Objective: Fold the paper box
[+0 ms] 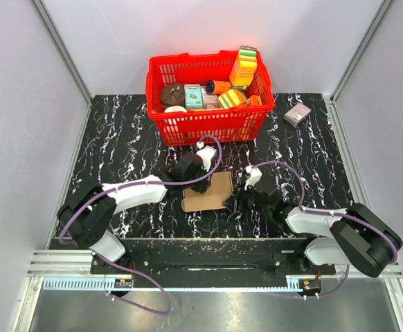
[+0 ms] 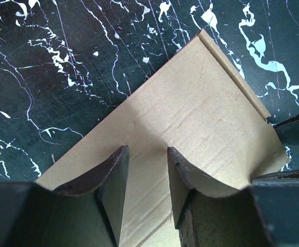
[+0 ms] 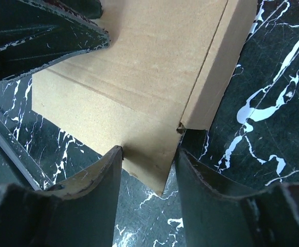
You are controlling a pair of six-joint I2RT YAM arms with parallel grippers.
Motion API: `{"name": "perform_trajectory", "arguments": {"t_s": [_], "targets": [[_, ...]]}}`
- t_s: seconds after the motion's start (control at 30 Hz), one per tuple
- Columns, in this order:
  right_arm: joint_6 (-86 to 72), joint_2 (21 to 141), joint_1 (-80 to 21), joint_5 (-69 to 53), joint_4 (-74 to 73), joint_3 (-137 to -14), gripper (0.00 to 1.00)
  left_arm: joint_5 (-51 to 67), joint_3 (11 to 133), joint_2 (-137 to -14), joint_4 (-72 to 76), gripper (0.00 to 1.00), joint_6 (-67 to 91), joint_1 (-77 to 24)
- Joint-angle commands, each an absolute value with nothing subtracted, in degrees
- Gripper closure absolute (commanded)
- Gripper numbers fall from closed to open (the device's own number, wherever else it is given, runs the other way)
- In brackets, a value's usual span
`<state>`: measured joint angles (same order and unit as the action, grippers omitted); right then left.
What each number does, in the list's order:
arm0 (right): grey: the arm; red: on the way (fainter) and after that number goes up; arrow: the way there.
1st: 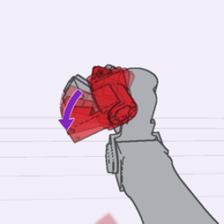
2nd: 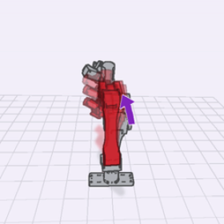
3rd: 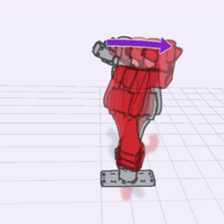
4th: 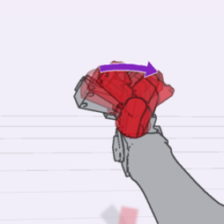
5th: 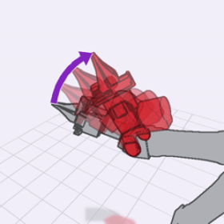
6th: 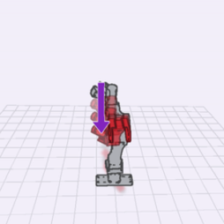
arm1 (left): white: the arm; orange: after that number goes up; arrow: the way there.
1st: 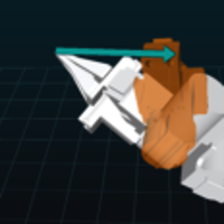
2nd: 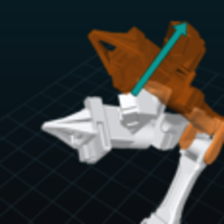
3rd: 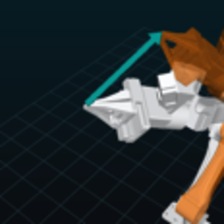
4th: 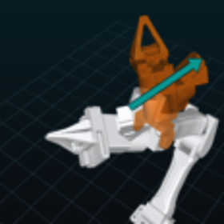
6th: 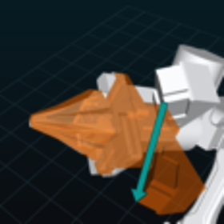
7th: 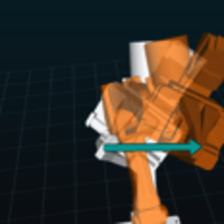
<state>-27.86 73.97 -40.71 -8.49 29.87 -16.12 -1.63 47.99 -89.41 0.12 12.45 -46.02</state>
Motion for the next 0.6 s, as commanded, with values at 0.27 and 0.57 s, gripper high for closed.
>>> {"name": "perform_trajectory", "arguments": {"t_s": [0.27, 0.57], "targets": [[-25.4, 68.38, -40.52, -5.63, 23.91, -19.78, 0.45, 2.9, 47.81, -92.37, -6.24, 0.6, 13.45, -46.93], [-25.58, 68.64, -40.52, -5.8, 22.15, -20.39, 0.45, 2.81, 47.72, -92.37, -6.33, 0.6, 13.36, -46.93]]}}
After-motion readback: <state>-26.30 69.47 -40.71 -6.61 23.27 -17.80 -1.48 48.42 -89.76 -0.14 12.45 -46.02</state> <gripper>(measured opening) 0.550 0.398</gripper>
